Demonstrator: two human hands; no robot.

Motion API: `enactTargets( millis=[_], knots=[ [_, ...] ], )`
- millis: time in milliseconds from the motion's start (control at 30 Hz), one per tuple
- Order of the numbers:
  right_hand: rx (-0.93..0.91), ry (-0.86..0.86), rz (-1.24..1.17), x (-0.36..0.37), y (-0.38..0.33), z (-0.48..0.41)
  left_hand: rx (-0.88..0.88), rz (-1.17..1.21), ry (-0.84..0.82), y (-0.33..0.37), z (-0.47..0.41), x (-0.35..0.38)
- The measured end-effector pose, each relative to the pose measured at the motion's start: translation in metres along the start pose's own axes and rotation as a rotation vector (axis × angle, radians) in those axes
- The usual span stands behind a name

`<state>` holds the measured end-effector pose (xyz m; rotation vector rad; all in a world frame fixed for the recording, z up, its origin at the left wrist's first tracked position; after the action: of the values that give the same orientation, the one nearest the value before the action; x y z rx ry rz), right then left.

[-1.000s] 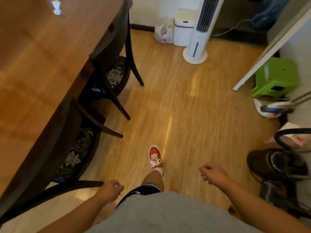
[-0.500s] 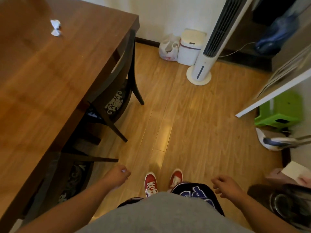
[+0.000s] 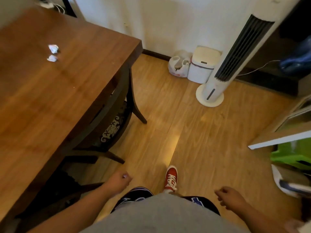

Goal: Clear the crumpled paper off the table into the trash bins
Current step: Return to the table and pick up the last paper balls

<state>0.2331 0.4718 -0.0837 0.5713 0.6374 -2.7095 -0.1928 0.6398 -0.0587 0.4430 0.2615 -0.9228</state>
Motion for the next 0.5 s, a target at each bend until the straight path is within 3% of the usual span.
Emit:
enactTargets(
  millis=[267, 500],
  knots=[
    [-0.283, -0.070, 0.195, -0.048, -0.171, -0.072, -0.099, 0.037, 0.039, 0.008, -0.015, -0.041],
    [-0.653, -0.192, 0.262, -0.026, -0.377, -0.067, 0.042, 0.193, 0.032, 0.095, -0.006, -0.112]
  ],
)
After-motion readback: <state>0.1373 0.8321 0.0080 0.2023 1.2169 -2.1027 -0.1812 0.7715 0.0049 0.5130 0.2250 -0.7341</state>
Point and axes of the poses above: each hand's wrist, its own z-axis away from the middle knuckle, its own x-axis out of the palm, y = z × x, the point moved 8 cm from there along -z, towards the middle knuckle, and after that the axes turned 8 degrees about -x, right-handed, at the moved point
